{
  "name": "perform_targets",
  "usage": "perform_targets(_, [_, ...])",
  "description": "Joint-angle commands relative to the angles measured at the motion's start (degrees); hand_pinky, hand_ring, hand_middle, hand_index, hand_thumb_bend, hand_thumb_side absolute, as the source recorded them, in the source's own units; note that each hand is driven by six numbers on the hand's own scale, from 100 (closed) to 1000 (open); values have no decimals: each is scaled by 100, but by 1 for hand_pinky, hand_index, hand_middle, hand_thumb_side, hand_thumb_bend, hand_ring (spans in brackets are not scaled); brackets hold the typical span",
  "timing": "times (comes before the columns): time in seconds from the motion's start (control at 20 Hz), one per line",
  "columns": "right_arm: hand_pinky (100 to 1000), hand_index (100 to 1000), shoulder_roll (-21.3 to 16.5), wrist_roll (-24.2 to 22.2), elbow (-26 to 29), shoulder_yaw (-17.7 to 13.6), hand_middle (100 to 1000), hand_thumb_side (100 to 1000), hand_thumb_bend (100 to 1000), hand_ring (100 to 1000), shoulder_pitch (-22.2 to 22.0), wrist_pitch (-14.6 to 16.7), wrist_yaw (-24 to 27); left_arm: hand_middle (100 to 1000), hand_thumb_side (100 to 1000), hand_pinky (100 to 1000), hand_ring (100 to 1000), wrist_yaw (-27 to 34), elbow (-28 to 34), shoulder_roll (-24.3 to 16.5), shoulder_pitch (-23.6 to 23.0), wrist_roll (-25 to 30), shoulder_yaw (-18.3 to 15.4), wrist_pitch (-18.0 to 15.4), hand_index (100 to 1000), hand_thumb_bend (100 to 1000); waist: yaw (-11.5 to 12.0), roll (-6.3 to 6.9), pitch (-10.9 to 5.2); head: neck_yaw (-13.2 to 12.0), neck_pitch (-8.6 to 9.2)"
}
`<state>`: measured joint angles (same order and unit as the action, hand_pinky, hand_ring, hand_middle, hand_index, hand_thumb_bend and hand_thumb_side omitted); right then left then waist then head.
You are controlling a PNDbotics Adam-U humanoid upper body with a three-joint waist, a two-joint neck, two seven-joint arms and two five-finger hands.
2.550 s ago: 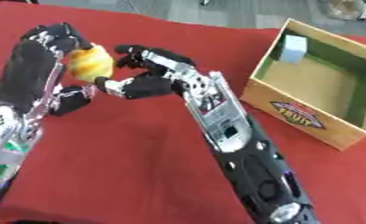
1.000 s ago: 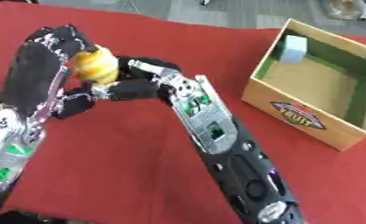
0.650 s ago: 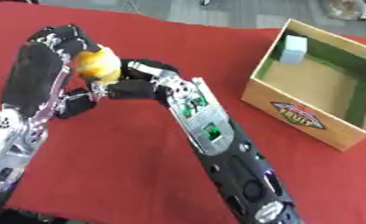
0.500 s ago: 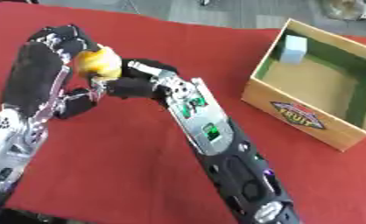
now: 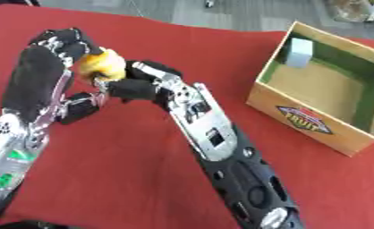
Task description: Pick up the objects with one hand, pass them to the other hand, and then place them into the box on the other side of the table.
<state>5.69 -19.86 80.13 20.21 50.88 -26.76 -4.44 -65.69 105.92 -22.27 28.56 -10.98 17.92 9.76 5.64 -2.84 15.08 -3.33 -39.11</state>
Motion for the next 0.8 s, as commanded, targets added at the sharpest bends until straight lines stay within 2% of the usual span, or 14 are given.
perform_targets(0.05, [761, 666, -10, -64, 119, -5, 526, 447, 100, 813, 110, 78, 83, 563, 100, 726, 513, -36, 20, -40, 20, 5, 4, 18, 608, 527, -5, -7, -79, 13, 66])
perform_targets(0.3, [754, 629, -22, -140, 151, -17, 510, 446, 100, 802, 108, 92, 117, 571, 100, 729, 517, -43, 13, -37, 11, -19, -9, 60, 620, 578, -16, -2, -80, 23, 63])
perform_targets(0.5, [760, 600, -62, -137, 239, -40, 488, 435, 100, 776, 94, 86, 129, 596, 100, 739, 530, -50, 4, -42, -10, -26, -12, 68, 648, 652, -20, 3, -77, 26, 60])
perform_targets(0.7, [763, 593, -84, -152, 345, -47, 484, 422, 100, 769, 95, 103, 128, 655, 100, 762, 575, -95, -15, -48, -24, 21, -19, 53, 713, 759, -24, 4, -77, 22, 64])
perform_targets(0.8, [764, 592, -94, -149, 387, -53, 483, 419, 100, 768, 95, 104, 140, 683, 151, 774, 598, -130, -17, -50, -30, 42, -20, 28, 762, 840, -27, 3, -77, 25, 69])
